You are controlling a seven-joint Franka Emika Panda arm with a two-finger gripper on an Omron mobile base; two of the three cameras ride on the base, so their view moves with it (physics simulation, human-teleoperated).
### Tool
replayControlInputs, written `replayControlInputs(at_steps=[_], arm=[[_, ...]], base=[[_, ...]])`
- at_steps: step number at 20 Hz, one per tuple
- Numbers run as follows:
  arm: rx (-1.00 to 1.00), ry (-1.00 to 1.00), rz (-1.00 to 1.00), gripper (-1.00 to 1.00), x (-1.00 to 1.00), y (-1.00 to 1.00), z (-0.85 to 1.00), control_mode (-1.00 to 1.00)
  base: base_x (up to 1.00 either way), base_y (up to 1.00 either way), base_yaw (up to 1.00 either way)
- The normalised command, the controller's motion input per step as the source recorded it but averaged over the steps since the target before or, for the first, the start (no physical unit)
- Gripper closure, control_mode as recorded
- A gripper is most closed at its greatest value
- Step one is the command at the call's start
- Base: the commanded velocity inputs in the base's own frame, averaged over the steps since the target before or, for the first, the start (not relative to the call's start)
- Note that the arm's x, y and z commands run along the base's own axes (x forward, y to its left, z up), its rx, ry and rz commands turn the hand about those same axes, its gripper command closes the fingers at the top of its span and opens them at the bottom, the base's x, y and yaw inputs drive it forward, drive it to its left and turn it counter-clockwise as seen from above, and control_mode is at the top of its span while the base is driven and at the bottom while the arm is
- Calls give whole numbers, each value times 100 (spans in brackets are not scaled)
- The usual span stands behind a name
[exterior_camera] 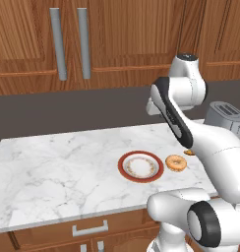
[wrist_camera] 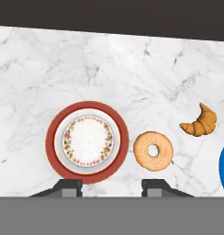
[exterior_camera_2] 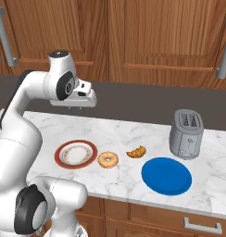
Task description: Place the pastries on the plates.
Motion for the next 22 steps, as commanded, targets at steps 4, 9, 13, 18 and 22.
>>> replayControlInputs(at_steps=[4,9,13,18,22], arm=[[0,0,0,-100,0,0,-9,-100],[-1,0,0,-100,-18,-16,-29,-100],[-1,0,-2,-100,-7,-31,-48,-100],[0,0,0,-100,4,-41,-57,-100],[0,0,0,-100,4,-25,-55,-100]], base=[[0,0,0],[0,0,0],[0,0,0],[0,0,0],[0,0,0]])
